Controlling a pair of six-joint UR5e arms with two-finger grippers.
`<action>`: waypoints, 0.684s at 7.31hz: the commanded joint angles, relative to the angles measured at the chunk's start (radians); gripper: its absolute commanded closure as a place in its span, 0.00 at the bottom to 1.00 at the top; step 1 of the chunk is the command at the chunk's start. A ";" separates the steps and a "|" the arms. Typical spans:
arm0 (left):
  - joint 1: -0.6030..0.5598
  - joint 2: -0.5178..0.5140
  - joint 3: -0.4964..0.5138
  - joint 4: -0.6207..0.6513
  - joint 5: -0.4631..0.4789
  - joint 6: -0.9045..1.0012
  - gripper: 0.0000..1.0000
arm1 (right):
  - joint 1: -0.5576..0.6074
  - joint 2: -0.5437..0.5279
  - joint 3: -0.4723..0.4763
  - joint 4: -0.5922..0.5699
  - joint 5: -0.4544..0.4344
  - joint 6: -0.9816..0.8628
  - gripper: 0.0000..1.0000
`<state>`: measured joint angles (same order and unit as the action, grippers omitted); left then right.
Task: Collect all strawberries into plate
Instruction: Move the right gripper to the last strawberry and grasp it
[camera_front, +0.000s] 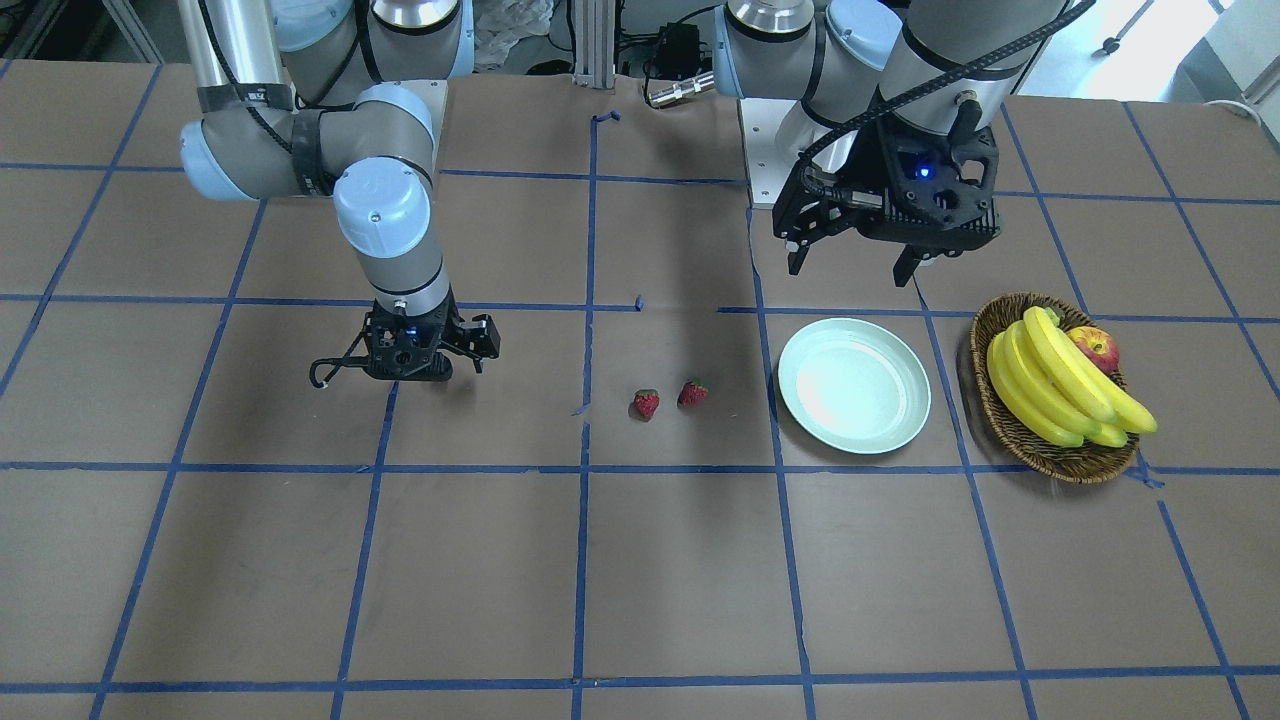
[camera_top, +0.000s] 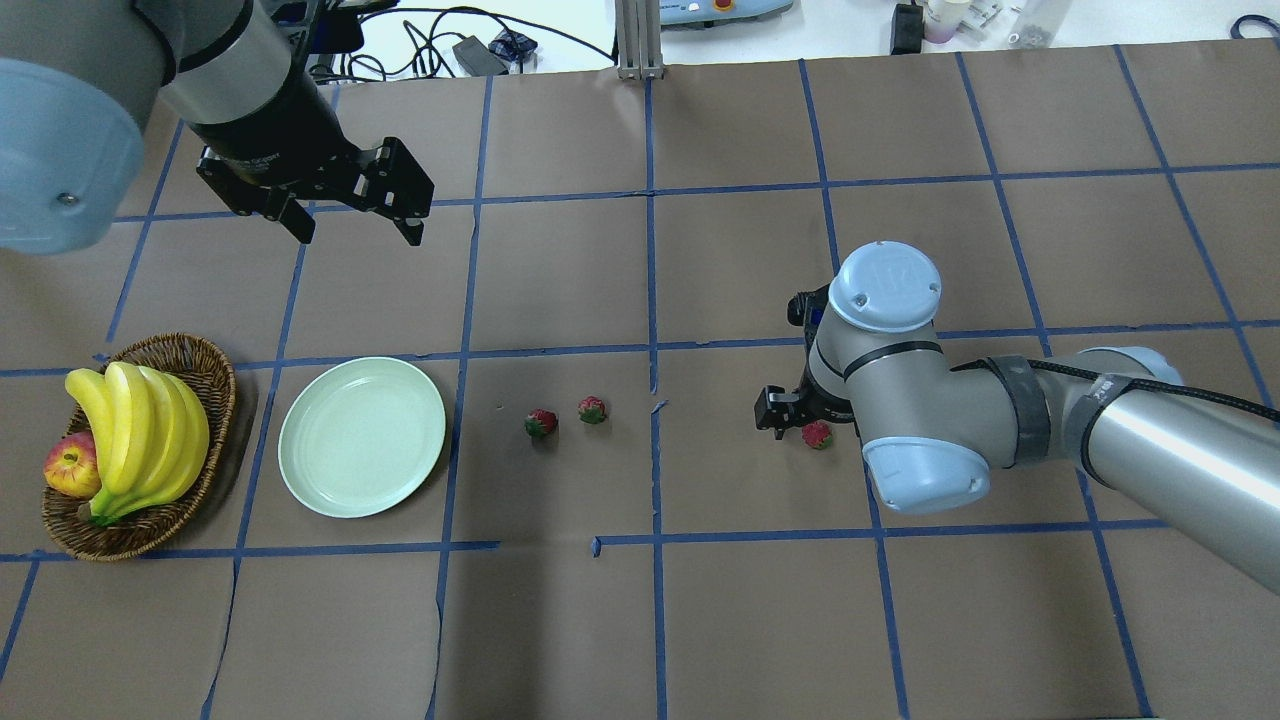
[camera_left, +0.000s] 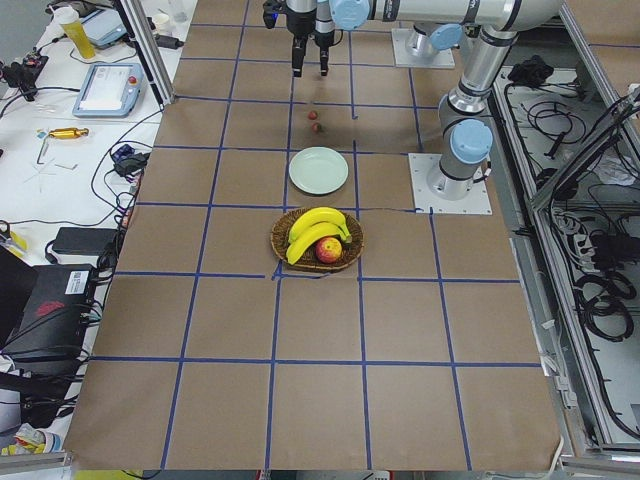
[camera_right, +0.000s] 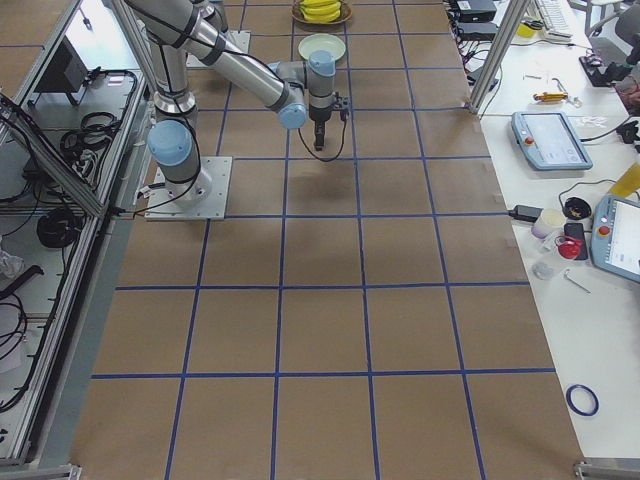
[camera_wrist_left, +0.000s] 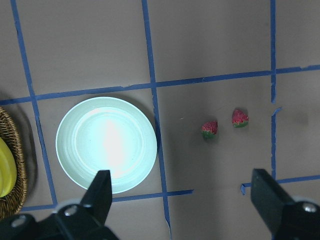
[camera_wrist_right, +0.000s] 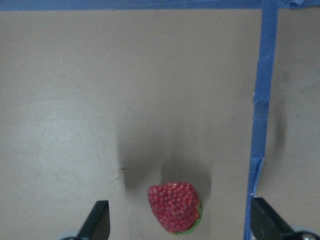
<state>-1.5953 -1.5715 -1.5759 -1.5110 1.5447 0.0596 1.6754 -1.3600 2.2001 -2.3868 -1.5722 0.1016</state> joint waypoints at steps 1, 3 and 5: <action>0.000 -0.001 -0.001 0.000 0.000 -0.001 0.00 | -0.013 0.008 0.006 -0.006 0.011 -0.022 0.39; 0.000 0.001 -0.004 0.000 0.000 -0.001 0.00 | -0.011 0.016 0.007 -0.005 0.035 -0.022 0.97; 0.000 0.001 -0.004 0.002 0.000 -0.001 0.00 | -0.005 0.016 -0.044 -0.002 0.049 -0.004 1.00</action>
<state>-1.5954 -1.5709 -1.5798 -1.5100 1.5447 0.0583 1.6657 -1.3442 2.1890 -2.3920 -1.5365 0.0851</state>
